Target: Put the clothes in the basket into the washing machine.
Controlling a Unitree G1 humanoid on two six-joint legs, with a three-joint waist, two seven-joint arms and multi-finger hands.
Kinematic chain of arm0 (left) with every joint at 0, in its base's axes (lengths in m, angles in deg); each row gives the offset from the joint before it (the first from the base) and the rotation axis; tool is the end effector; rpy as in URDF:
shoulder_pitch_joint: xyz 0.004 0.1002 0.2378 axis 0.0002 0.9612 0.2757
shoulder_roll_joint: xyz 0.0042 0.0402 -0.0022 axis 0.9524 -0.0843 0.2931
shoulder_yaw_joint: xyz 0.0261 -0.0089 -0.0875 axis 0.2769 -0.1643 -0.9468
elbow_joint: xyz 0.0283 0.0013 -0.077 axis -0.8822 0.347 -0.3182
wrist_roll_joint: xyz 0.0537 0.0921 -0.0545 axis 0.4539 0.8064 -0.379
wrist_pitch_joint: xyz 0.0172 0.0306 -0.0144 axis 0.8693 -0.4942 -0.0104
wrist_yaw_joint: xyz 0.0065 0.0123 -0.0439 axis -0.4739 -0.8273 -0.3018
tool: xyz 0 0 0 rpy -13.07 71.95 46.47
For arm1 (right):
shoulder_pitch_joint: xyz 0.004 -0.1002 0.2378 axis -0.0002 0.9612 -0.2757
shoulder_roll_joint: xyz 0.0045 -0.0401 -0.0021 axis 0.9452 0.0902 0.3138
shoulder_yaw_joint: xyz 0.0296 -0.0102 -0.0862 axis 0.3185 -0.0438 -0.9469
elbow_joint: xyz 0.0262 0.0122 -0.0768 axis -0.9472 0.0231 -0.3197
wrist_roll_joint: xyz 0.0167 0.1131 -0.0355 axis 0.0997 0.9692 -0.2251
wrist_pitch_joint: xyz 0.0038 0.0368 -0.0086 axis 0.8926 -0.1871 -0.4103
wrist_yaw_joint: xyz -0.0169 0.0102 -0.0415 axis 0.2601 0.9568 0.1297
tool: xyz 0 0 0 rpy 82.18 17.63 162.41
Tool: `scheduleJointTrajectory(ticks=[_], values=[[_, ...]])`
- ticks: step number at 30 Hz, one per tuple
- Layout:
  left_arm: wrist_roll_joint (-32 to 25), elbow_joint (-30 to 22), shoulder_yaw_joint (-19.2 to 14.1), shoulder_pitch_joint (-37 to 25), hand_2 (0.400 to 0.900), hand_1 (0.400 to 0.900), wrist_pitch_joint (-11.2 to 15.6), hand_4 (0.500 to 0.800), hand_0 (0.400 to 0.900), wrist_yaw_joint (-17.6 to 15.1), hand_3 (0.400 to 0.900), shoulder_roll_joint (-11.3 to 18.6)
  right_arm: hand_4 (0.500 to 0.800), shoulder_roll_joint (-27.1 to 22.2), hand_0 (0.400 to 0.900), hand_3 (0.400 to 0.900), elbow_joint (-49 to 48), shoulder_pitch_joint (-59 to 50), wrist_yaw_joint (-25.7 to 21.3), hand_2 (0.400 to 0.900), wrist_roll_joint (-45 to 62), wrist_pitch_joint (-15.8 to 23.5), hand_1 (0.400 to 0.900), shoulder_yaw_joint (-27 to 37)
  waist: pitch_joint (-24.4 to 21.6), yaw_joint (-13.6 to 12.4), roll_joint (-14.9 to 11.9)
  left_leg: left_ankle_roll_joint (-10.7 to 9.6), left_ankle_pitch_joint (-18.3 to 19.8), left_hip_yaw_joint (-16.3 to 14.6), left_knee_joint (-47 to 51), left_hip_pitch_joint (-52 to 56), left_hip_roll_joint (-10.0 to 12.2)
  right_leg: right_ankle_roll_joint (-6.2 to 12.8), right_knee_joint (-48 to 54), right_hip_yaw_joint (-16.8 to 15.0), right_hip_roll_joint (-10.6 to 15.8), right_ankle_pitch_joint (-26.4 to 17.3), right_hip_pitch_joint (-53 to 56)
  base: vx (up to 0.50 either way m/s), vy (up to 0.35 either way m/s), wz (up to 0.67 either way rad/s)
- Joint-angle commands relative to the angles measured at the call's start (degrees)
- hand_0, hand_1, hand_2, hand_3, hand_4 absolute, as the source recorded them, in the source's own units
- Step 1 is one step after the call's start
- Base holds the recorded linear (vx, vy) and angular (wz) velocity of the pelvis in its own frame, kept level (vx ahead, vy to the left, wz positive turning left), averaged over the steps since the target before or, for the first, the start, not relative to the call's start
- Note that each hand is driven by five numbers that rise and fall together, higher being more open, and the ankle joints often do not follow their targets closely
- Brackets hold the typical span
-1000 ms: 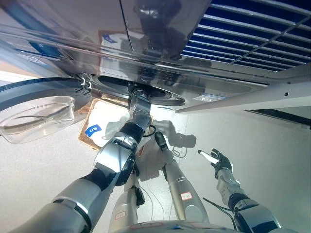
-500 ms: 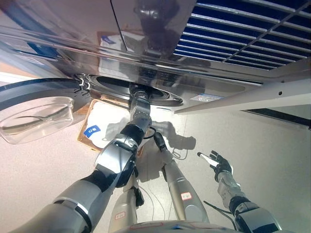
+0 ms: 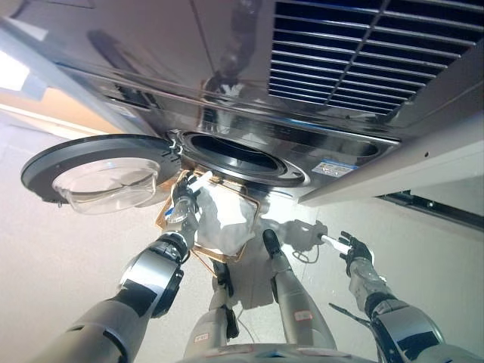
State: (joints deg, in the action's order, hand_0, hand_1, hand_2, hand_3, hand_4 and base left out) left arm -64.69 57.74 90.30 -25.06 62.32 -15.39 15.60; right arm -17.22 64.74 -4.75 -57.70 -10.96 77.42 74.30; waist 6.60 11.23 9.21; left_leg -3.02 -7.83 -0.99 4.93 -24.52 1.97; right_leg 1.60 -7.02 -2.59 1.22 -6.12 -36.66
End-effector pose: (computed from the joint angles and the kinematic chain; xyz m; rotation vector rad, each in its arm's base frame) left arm 0.3017 0.1464 -0.0007 -0.2510 0.4703 0.2646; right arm 0.2132 -0.2574 -0.0556 0.0061 0.6926 -0.5128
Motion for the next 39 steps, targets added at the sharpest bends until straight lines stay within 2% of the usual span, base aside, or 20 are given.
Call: scheduleJointTrajectory(ticks=[1,6,9,14,19,21,28,31,39], values=[[8.6,5.2,-1.6,1.0,0.9,0.9,0.2,0.8,0.9,0.6,0.9,0.4,0.8,-3.5,0.9,0.9,4.3,0.2,-0.5,0.9,-1.2,0.2,0.9,1.4,-1.9,0.9,-3.1,-2.1,1.5,1.1,0.1,4.6,-0.3,0.89,7.1,1.6,-0.5,0.0,9.6,0.0,0.005,0.16],[21.1,2.8,3.1,12.7,0.9,0.9,0.5,0.8,0.9,3.3,0.9,1.5,0.8,-3.9,0.9,0.9,3.9,4.9,2.3,0.9,-3.1,0.8,0.9,3.5,-4.5,-0.6,-4.1,-1.9,1.9,2.3,0.1,6.7,-0.7,1.52,8.9,2.9,0.3,-0.6,13.3,0.01,0.011,0.14],[24.7,2.0,2.3,19.8,0.9,0.9,0.8,0.8,0.9,4.6,0.9,2.7,0.8,-4.0,0.9,0.9,3.7,8.9,4.5,0.9,-5.1,0.9,0.9,4.5,-5.9,-1.9,-4.8,-1.7,2.0,3.1,0.1,8.3,-1.1,1.94,9.9,4.1,0.9,-0.8,15.9,-0.03,0.04,0.23],[30.8,2.5,0.9,31.6,0.9,0.9,0.8,0.8,0.9,8.1,0.9,4.1,0.8,-2.0,0.9,0.9,3.0,15.4,8.1,0.9,-13.7,0.3,0.9,1.4,-8.3,-4.3,-5.9,-1.3,2.2,4.0,0.1,11.8,-1.5,2.75,11.5,5.7,2.0,-0.8,20.5,-0.02,0.039,0.21],[37.4,1.6,0.8,39.0,0.9,0.9,1.1,0.8,0.9,10.1,0.9,5.4,0.8,-0.8,0.9,0.9,2.9,21.0,10.4,0.9,-21.2,-0.4,0.9,-0.7,-10.0,-5.9,-7.0,-0.5,3.2,4.5,0.1,15.3,-2.1,3.39,12.0,6.8,2.4,-0.4,24.3,-0.03,0.07,0.16],[37.8,1.7,-0.6,40.9,0.9,0.9,0.8,0.8,0.9,11.1,0.9,5.5,0.8,0.3,0.9,0.9,2.8,22.8,11.7,0.9,-23.9,-1.0,0.9,-2.0,-11.0,-6.7,-7.6,-0.1,3.7,5.1,0.1,17.0,-2.2,3.68,12.0,7.6,2.7,0.1,26.4,-0.03,0.077,0.23],[37.6,1.9,-3.5,41.7,0.9,0.9,-0.4,0.8,0.9,12.1,0.9,5.5,0.8,2.6,0.9,0.9,1.9,23.9,13.0,0.9,-30.7,-1.9,0.9,-6.3,-12.3,-8.4,-9.7,0.9,5.2,6.7,0.1,20.6,-2.9,3.96,11.4,9.4,3.4,1.4,30.7,0.01,0.06,0.22],[38.0,1.5,-3.8,41.9,0.9,0.9,-0.5,0.8,0.9,12.2,0.9,5.3,0.8,4.1,0.9,0.9,-0.1,23.9,13.2,0.9,-31.7,-1.9,0.9,-8.3,-13.2,-9.3,-10.9,1.4,6.1,7.2,0.1,22.1,-3.3,4.22,11.0,10.0,3.8,2.1,32.6,0.03,0.054,0.15],[40.5,1.1,-2.5,41.8,0.9,0.9,-1.1,0.8,0.9,12.4,0.9,5.8,0.8,5.1,0.9,0.9,-0.7,24.5,12.8,0.9,-33.0,-2.3,0.9,-9.4,-13.9,-9.6,-11.9,2.2,7.2,7.5,0.1,24.0,-3.8,4.7,10.0,10.0,4.5,2.6,34.3,0.01,0.052,0.06]])
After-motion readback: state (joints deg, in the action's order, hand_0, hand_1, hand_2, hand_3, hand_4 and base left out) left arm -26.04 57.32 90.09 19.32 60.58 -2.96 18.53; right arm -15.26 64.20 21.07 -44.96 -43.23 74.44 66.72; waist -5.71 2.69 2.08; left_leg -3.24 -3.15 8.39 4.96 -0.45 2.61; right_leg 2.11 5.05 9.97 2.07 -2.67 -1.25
